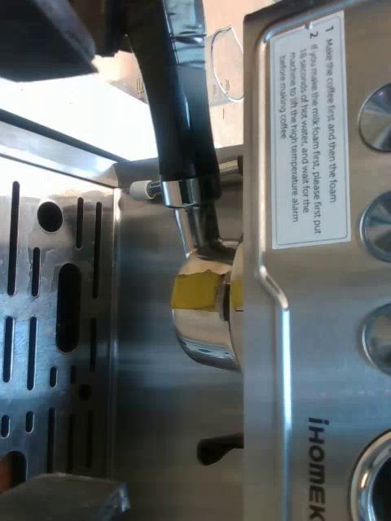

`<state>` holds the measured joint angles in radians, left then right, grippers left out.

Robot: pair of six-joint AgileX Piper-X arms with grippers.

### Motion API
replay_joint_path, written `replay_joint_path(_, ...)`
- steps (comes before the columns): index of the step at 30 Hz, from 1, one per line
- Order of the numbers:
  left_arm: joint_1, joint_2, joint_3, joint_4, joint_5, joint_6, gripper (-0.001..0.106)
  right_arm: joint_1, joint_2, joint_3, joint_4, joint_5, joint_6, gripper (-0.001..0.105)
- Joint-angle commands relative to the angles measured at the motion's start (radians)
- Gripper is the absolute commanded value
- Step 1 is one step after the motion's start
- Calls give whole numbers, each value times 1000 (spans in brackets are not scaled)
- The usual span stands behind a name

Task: Put the handle in the coffee machine

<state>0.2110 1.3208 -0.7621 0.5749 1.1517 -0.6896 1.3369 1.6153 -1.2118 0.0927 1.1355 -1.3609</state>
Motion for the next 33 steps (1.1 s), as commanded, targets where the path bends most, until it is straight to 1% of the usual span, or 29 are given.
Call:
replay_joint_path(1,-1,-30,-27,-66,193,6,0,-6,-3,0,1,4,-5,102)
replay_joint_path(4,-1,-30,-27,-90,188,6,0,-6,-3,0,1,4,-5,102)
replay_joint_path(9,-1,-30,-27,-120,184,-59,0,-6,-3,0,1,4,-5,102)
replay_joint_path(10,6,-28,-27,-127,184,-86,0,-6,-3,0,1,4,-5,102)
replay_joint_path(11,5,-28,-27,-132,189,-98,0,-6,-3,0,1,4,-5,102)
replay_joint_path(23,23,-28,-27,-131,202,-98,0,-6,-3,0,1,4,-5,102)
replay_joint_path(25,26,-28,-27,-131,213,-98,0,-6,-3,0,1,4,-5,102)
replay_joint_path(28,26,-28,-27,-131,241,-128,0,-6,-3,0,1,4,-5,102)
replay_joint_path(31,26,-28,-27,-131,251,-138,0,-6,-3,0,1,4,-5,102)
replay_joint_path(32,26,-28,-27,-131,273,-172,0,-6,-3,0,1,4,-5,102)
replay_joint_path(33,26,-28,-27,-131,292,-220,0,-6,-3,0,1,4,-5,102)
